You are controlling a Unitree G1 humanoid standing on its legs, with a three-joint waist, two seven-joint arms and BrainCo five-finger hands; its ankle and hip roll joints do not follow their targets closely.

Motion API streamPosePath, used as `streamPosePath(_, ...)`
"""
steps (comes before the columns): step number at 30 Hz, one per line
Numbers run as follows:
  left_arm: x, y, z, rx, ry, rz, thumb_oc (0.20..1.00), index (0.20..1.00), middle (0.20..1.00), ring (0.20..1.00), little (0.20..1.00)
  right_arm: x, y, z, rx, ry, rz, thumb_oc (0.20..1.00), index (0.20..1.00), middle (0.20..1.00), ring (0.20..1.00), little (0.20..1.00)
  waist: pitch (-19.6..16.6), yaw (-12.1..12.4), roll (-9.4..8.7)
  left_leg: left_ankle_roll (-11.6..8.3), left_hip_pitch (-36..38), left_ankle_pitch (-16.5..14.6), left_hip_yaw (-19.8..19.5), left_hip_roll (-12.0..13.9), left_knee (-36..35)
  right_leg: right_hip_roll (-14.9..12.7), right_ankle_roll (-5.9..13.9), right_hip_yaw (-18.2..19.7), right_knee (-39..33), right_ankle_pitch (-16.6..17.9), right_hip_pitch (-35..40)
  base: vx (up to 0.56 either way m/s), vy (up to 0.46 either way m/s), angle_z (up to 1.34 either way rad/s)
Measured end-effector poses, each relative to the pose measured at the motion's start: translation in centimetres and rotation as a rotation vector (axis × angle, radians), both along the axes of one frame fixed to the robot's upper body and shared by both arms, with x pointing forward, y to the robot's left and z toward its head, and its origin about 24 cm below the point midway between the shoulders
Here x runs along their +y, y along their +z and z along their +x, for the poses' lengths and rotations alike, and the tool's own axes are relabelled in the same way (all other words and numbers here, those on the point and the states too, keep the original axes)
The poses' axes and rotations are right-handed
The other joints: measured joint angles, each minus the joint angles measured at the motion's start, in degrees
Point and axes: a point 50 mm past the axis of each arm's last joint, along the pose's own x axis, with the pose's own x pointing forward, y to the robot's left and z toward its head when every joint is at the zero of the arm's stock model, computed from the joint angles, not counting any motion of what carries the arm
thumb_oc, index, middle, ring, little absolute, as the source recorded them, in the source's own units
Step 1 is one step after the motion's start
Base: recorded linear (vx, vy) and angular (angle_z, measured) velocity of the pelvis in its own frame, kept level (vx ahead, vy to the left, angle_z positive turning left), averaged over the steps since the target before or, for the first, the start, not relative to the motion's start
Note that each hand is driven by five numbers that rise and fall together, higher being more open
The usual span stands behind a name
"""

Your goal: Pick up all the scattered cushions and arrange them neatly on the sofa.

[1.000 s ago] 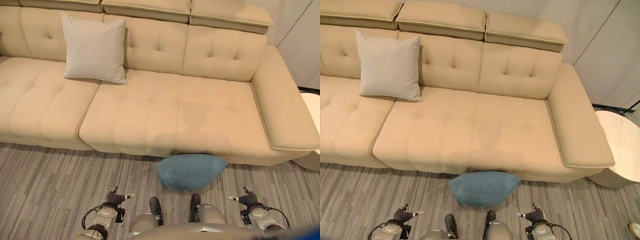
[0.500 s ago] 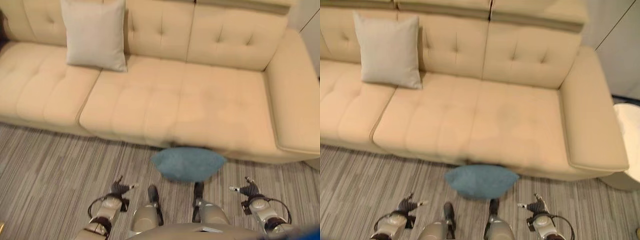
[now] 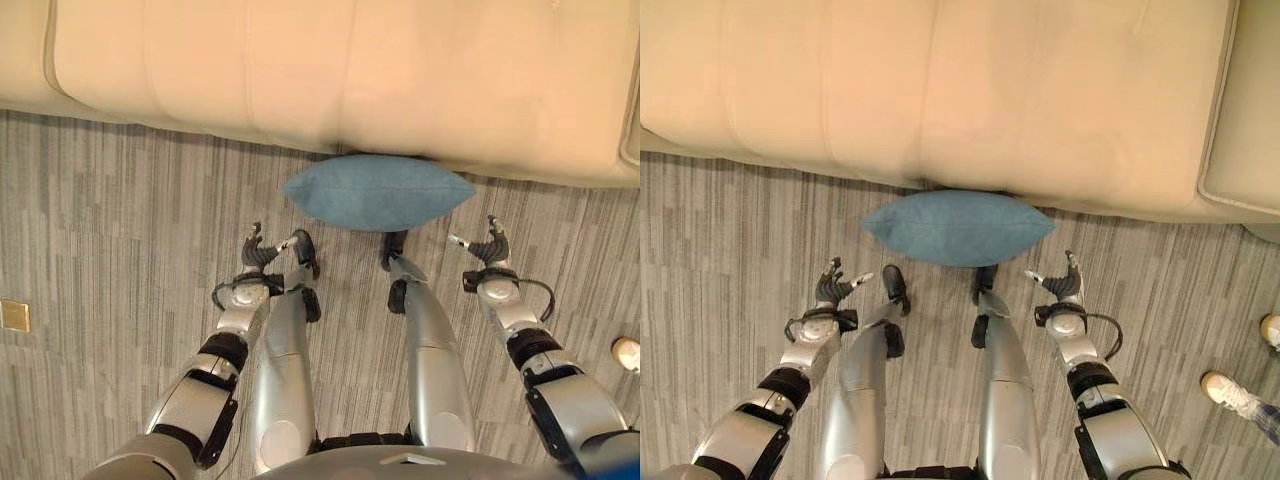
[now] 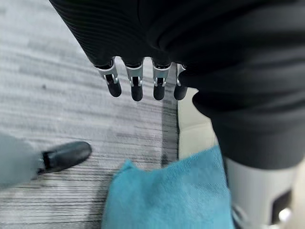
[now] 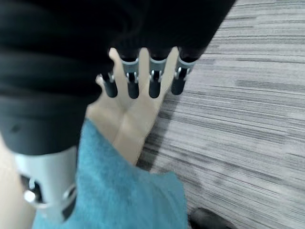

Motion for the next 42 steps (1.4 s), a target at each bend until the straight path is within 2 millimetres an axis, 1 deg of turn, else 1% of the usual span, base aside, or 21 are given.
streamPosePath(1, -0.5, 1.4, 1.0, -0.038, -0.015, 0.009, 1.000, 1.000, 1.000, 1.000, 1.000, 0.4, 1.6, 0.9, -0.051, 0.006, 0.000, 1.000, 1.000, 1.000, 1.000, 1.000, 0.7, -0.3, 0.07, 0.13, -2.3, 0.5, -0.1, 0.0, 1.0, -0.2, 0.30, 0.2, 0.7, 1.3, -2.3, -0.04, -0.009, -0.11)
streamPosePath(3, -1.3, 3.2, 2.1, -0.092, -0.038, 0.019, 1.000, 1.000, 1.000, 1.000, 1.000, 0.9, 2.9, 1.6, -0.098, 0.007, 0.000, 1.000, 1.000, 1.000, 1.000, 1.000, 0.9, -0.3, 0.12, 0.22, -5.1, 0.3, -0.2, 0.3, 2.3, -0.1, -0.87, 0.4, 2.2, 0.7, -5.1, -0.03, -0.017, -0.02)
streamPosePath(4, -1.3, 3.2, 2.1, -0.092, -0.038, 0.019, 1.000, 1.000, 1.000, 1.000, 1.000, 0.9, 2.9, 1.6, -0.098, 0.007, 0.000, 1.000, 1.000, 1.000, 1.000, 1.000, 0.9, -0.3, 0.12, 0.22, -5.1, 0.3, -0.2, 0.3, 2.3, -0.1, -0.87, 0.4, 2.2, 0.7, -5.1, 0.00, 0.000, 0.00)
streamPosePath(5, -2.2, 4.0, 2.5, -0.120, -0.046, 0.010, 1.000, 1.000, 1.000, 1.000, 1.000, 1.3, 3.2, 1.7, -0.121, -0.001, 0.008, 1.000, 1.000, 1.000, 1.000, 1.000, 0.9, -0.3, 0.12, 0.04, -5.5, 0.4, -0.2, 0.4, 1.9, 0.0, -1.10, 0.4, 2.1, 0.5, -5.8, 0.00, 0.000, 0.00)
streamPosePath(7, -2.9, 4.3, 2.7, -0.131, -0.060, 0.022, 1.000, 1.000, 1.000, 1.000, 1.000, 1.5, 3.4, 1.7, -0.138, -0.003, 0.010, 1.000, 1.000, 1.000, 1.000, 1.000, 0.7, -0.3, 0.16, 0.03, -5.8, 0.4, -0.2, 0.4, 1.8, 0.0, -1.29, 0.5, 2.2, 0.4, -6.3, 0.00, 0.000, 0.00)
streamPosePath(9, -3.4, 5.1, 3.0, -0.156, -0.077, 0.036, 1.000, 1.000, 1.000, 1.000, 1.000, 1.5, 3.8, 1.8, -0.160, -0.015, 0.007, 1.000, 1.000, 1.000, 1.000, 1.000, -0.3, -0.2, 0.23, 0.04, -9.3, 0.0, -0.1, 0.3, 3.0, -0.2, -1.37, 0.9, 3.9, 0.0, -10.1, 0.00, 0.000, 0.00)
streamPosePath(10, -3.5, 5.9, 3.4, -0.180, -0.071, 0.034, 1.000, 1.000, 1.000, 1.000, 1.000, 1.7, 4.5, 2.2, -0.181, -0.009, 0.009, 1.000, 1.000, 1.000, 1.000, 1.000, -0.3, -0.2, 0.26, 0.12, -11.2, 0.0, -0.1, 0.3, 3.6, -0.2, -1.29, 1.2, 4.4, 0.1, -12.1, 0.00, 0.000, 0.00)
streamPosePath(12, -3.6, 6.5, 3.6, -0.199, -0.065, 0.037, 1.000, 1.000, 1.000, 1.000, 1.000, 2.0, 5.2, 2.5, -0.202, -0.004, 0.008, 1.000, 1.000, 1.000, 1.000, 1.000, -0.3, -0.1, 0.27, 0.37, -13.1, 0.1, 0.0, 0.4, 4.5, -0.3, -1.52, 1.5, 5.4, -0.1, -14.2, 0.00, 0.000, 0.00)
streamPosePath(17, -3.9, 8.0, 4.2, -0.244, -0.069, 0.072, 1.000, 1.000, 1.000, 1.000, 1.000, 2.7, 7.6, 3.4, -0.279, 0.006, -0.002, 1.000, 1.000, 1.000, 1.000, 1.000, -0.4, -0.2, 0.30, 0.43, -15.4, -0.6, 0.0, 0.0, 6.0, -1.0, -1.90, 1.9, 8.3, -1.4, -17.3, 0.00, -0.017, 0.05)
streamPosePath(20, -4.0, 9.3, 4.6, -0.280, -0.063, 0.106, 1.000, 1.000, 1.000, 1.000, 1.000, 2.5, 9.2, 3.8, -0.321, 0.004, -0.024, 1.000, 1.000, 1.000, 1.000, 1.000, -0.5, -0.1, 0.37, 0.36, -18.1, -1.0, 0.0, 0.0, 6.8, -1.1, -1.86, 2.1, 8.8, -1.5, -20.0, 0.00, 0.000, 0.00)
streamPosePath(21, -4.2, 10.4, 5.0, -0.307, -0.067, 0.116, 1.000, 1.000, 1.000, 1.000, 1.000, 2.5, 10.4, 4.2, -0.350, 0.010, -0.043, 1.000, 1.000, 1.000, 1.000, 1.000, -0.5, -0.2, 0.37, 0.47, -19.7, -1.0, 0.0, 0.2, 7.8, -1.1, -1.89, 2.2, 9.6, -1.5, -21.5, 0.02, -0.036, -0.02)
streamPosePath(23, -4.2, 11.8, 5.4, -0.342, -0.058, 0.124, 1.000, 1.000, 1.000, 1.000, 1.000, 2.7, 11.7, 4.5, -0.382, 0.016, -0.052, 1.000, 1.000, 1.000, 1.000, 1.000, -0.5, -0.2, 0.37, 0.63, -22.0, -1.3, 0.0, 0.4, 9.2, -1.2, -2.03, 2.5, 10.9, -1.6, -23.7, 0.03, -0.060, -0.01)
streamPosePath(24, -4.7, 13.0, 5.8, -0.371, -0.066, 0.134, 1.000, 1.000, 1.000, 1.000, 1.000, 3.2, 12.7, 4.8, -0.402, 0.028, -0.071, 1.000, 1.000, 1.000, 1.000, 1.000, -0.6, -0.2, 0.36, 0.58, -23.1, -1.5, -0.1, 0.4, 9.8, -1.2, -2.04, 2.5, 11.6, -1.7, -24.8, 0.03, -0.045, 0.03)
streamPosePath(28, -5.7, 15.1, 6.3, -0.416, -0.066, 0.148, 1.000, 1.000, 1.000, 1.000, 1.000, 4.0, 14.7, 5.3, -0.451, 0.038, -0.076, 1.000, 1.000, 1.000, 1.000, 1.000, -0.6, -0.3, 0.38, 0.53, -24.2, -1.6, -0.2, 0.2, 10.0, -1.6, -2.05, 2.6, 12.1, -1.9, -26.2, 0.03, -0.028, 0.04)
streamPosePath(29, -6.0, 15.8, 6.4, -0.431, -0.062, 0.156, 1.000, 1.000, 1.000, 1.000, 1.000, 4.2, 15.1, 5.4, -0.458, 0.042, -0.087, 0.799, 0.799, 0.799, 0.799, 0.799, -1.0, -0.2, 0.41, 0.53, -24.9, -1.6, -0.2, 0.1, 10.1, -1.7, -2.02, 2.6, 12.2, -1.9, -26.8, 0.06, -0.051, 0.01)
streamPosePath(30, -6.2, 16.2, 6.5, -0.443, -0.067, 0.163, 0.959, 0.959, 0.959, 0.959, 0.959, 4.5, 15.4, 5.5, -0.468, 0.049, -0.095, 0.373, 0.373, 0.373, 0.373, 0.373, -1.9, -0.2, 0.43, 0.54, -26.0, -1.6, -0.2, 0.0, 10.1, -1.7, -2.00, 2.6, 12.3, -1.9, -28.0, 0.03, -0.032, 0.03)
streamPosePath(31, -6.5, 17.4, 6.6, -0.471, -0.070, 0.163, 0.200, 0.200, 0.200, 0.200, 0.200, 4.7, 16.1, 5.6, -0.487, 0.043, -0.084, 0.200, 0.200, 0.200, 0.200, 0.200, -2.0, -0.2, 0.43, 0.65, -26.8, -1.4, -0.2, -0.1, 10.3, -1.9, -1.99, 2.7, 12.9, -1.9, -28.9, 0.00, 0.000, 0.00)
streamPosePath(34, -7.0, 18.6, 6.7, -0.505, -0.067, 0.167, 0.200, 0.200, 0.200, 0.200, 0.200, 5.0, 16.5, 5.5, -0.503, 0.057, -0.083, 0.200, 0.200, 0.200, 0.200, 0.200, -2.0, -0.1, 0.43, 0.88, -27.3, -1.2, -0.2, -0.2, 11.1, -2.0, -1.96, 2.9, 12.9, -1.9, -29.3, 0.00, 0.013, 0.00)
streamPosePath(39, -6.7, 19.4, 6.4, -0.546, -0.055, 0.165, 0.200, 0.200, 0.200, 0.200, 0.200, 5.5, 17.1, 5.3, -0.520, 0.084, -0.083, 0.200, 0.200, 0.200, 0.200, 0.200, -2.0, 0.1, 0.44, 1.14, -27.4, -1.4, -0.1, -0.2, 10.9, -2.0, -1.62, 3.0, 12.9, -1.6, -29.4, 0.00, 0.000, 0.00)
streamPosePath(41, -6.2, 19.7, 6.4, -0.555, -0.046, 0.173, 0.200, 0.200, 0.200, 0.200, 0.200, 5.6, 17.1, 5.3, -0.519, 0.090, -0.086, 0.200, 0.200, 0.200, 0.200, 0.200, -2.0, 0.1, 0.46, 1.07, -26.8, -0.9, 0.0, -0.3, 10.6, -1.9, -1.67, 3.1, 12.9, -1.6, -29.0, 0.00, 0.000, 0.00)
streamPosePath(42, -5.9, 19.8, 6.2, -0.562, -0.042, 0.143, 0.200, 0.200, 0.200, 0.200, 0.200, 5.7, 17.2, 5.2, -0.518, 0.100, -0.082, 0.200, 0.200, 0.200, 0.200, 0.200, -1.3, 0.0, 0.60, 1.00, -25.1, -0.4, 0.1, -0.4, 9.6, -2.0, -2.17, 3.0, 12.6, -1.2, -27.4, -0.02, -0.014, 0.04)
